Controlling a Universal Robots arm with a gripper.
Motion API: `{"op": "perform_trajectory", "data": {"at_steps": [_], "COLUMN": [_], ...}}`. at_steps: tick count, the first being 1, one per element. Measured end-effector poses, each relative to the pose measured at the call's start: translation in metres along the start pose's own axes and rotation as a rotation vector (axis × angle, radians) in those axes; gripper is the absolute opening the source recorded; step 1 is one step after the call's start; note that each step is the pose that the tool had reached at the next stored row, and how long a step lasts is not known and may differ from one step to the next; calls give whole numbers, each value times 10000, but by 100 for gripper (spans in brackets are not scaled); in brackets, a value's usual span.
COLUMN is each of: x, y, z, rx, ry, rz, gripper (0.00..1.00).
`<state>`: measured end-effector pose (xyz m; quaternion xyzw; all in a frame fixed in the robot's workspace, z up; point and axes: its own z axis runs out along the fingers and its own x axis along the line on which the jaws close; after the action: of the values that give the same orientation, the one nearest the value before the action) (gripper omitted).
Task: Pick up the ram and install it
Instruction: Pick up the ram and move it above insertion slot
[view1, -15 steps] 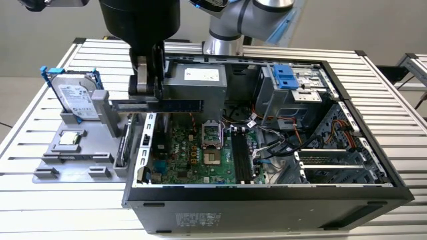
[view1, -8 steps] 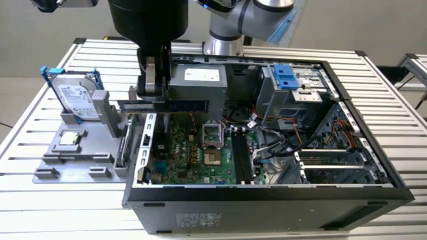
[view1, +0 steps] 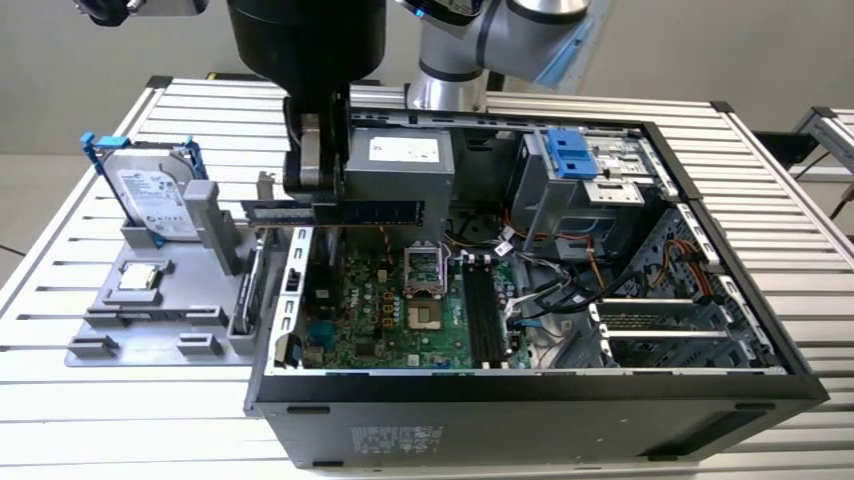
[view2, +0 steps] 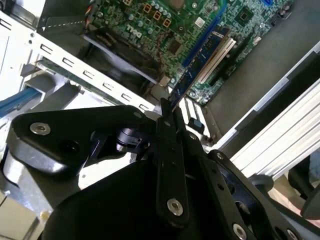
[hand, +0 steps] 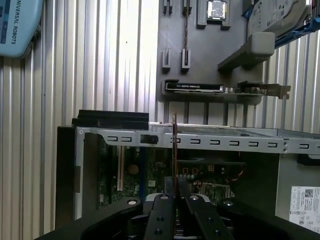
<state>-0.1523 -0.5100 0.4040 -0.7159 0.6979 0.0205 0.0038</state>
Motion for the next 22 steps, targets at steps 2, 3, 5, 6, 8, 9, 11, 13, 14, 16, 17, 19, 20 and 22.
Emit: {"op": "perform_trajectory", "data": {"at_steps": [2, 3, 5, 6, 8, 9, 11, 13, 14, 16, 17, 19, 20, 22], "x": [0, 0, 1, 1, 2, 2, 2, 2, 3, 3, 3, 3, 4, 4], "y": [-20, -28, -47, -55, -71, -78, -91, -103, -109, -120, -126, -141, -152, -178], "z": [-1, 0, 1, 2, 2, 2, 2, 3, 3, 4, 6, 7, 7, 9], "rx": [-1, -1, -1, 0, -1, -1, -1, -1, -1, -1, 0, -1, -1, -1], "ry": [3, 4, 8, 9, 12, 13, 17, 18, 19, 19, 20, 21, 22, 21], "rz": [1, 0, 1, 0, 1, 1, 0, 0, 0, 1, 1, 1, 0, 1], "gripper": [0, 0, 0, 0, 0, 0, 0, 0, 0, 0, 0, 0, 0, 0]}}
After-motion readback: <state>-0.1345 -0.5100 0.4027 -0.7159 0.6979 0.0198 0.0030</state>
